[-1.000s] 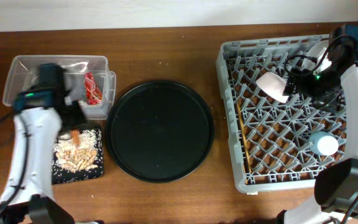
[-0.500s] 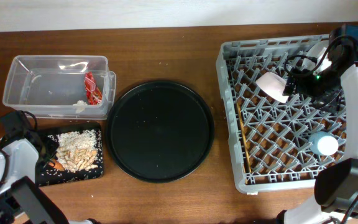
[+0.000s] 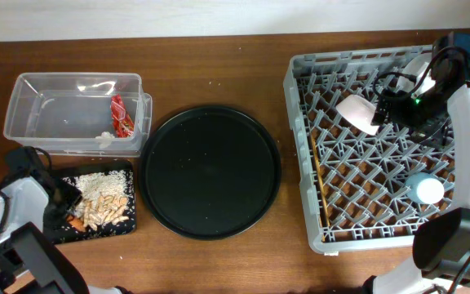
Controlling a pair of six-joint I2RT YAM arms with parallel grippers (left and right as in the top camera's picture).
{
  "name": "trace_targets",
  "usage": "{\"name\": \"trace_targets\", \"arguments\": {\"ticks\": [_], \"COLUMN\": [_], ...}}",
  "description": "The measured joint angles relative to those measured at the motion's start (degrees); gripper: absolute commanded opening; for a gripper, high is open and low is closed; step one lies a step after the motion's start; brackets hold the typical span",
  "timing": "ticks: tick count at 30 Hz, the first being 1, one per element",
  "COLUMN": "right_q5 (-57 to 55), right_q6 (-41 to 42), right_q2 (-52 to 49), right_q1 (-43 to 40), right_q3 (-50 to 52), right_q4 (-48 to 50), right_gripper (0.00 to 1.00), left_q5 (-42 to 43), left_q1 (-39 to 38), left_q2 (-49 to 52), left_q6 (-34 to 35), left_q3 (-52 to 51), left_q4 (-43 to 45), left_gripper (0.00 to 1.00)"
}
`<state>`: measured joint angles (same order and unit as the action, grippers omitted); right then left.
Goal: Sort waste into correct bins and load items into the dishwasher rack
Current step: 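Place the carrot onto the flat black tray with the rice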
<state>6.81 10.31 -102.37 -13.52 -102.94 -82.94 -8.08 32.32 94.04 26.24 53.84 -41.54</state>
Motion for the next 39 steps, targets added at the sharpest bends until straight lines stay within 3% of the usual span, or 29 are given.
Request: {"name": "trace_targets", "arguments": {"ticks": [5,6,8,12,19,28,33,39], "right_q5": [-0.02,0.00,0.00,-0.02,-0.02,-0.02,-0.02,0.00], "right_q6": [0.00,0.02,0.02,0.02,0.02,0.04,0.00,0.00], "right_q2": [0.00,0.00,0.00,0.00,0.00,0.00,0.00,0.00], "right_q1": [0.00,0.00,0.00,0.00,0.00,0.00,0.00,0.00], "right_q3": [0.00,0.00,0.00,0.00,0.00,0.00,0.00,0.00], "right_q4": [0.00,0.00,0.02,0.00,0.00,0.00,-0.02,0.02], "right_gripper": [0.99,0.99,0.99,0.99,0.99,0.99,0.99,0.98], "left_q5": [3.76,5.14,6.47,7.28,7.78,6.16,6.16,4.85], "left_q1": [0.02,0.02,0.00,0.04,4.63,6.51,6.51,6.51], "left_q2": [-3.91,-5.51,-7.61,-8.00,-8.00,-8.00,-10.73,-22.77], "left_q6": [0.00,0.24,1.31,5.92,10.49,10.91,9.31,8.44], "left_q3": [6.32,6.69,6.80,2.03,-8.61,-9.27,-4.72,-1.22], "left_q4": [-14.84,-18.08,-23.43,-22.10,-14.62,-12.50,-16.26,-25.40], "left_gripper": [0.55,0.48,0.20,0.01,0.01,0.00,0.00,0.00]}}
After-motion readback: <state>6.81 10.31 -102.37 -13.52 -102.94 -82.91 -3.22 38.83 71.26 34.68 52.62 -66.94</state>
